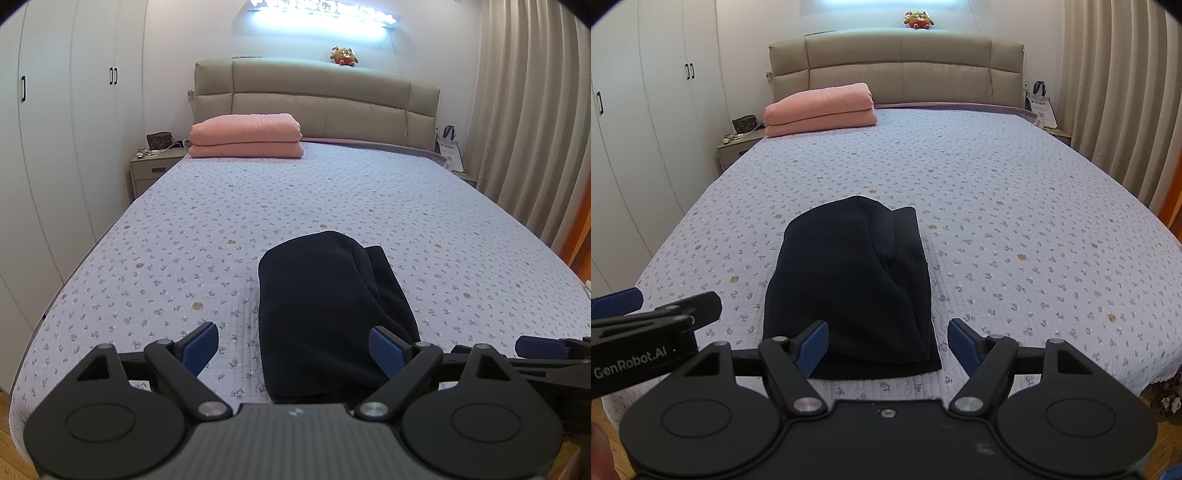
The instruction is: Fold large clothes
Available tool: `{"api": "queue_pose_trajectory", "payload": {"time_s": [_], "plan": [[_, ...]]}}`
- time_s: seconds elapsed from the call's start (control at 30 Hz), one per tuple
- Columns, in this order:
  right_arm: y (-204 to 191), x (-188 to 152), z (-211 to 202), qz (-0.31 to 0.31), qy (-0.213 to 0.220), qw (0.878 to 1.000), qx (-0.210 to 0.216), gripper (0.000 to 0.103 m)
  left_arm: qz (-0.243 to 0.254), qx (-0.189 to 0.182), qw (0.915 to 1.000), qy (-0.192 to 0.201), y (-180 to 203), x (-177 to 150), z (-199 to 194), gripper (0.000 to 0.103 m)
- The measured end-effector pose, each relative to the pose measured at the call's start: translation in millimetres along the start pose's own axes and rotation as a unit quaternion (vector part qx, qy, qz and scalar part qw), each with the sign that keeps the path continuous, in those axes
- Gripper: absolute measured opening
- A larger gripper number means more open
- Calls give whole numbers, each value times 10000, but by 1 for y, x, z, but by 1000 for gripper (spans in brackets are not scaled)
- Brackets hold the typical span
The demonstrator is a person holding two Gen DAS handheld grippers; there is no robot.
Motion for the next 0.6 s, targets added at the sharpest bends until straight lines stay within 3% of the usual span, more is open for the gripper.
{"api": "queue_pose_trajectory", "payload": {"time_s": [0.6], "plan": [[7, 2, 0, -1, -50, 9999, 89, 85, 102, -110, 9999, -77, 4, -2, 2, 92]]}}
Point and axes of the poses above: each gripper's, at about its wrist camera, not at the fingertips, and z roughly the way its jaws point, y to its right, x to its top, the point moved 2 cm from there along z, roughly the way its jaws point, and after that the axes turned 8 degrees about -z, right-handed, at the moved point
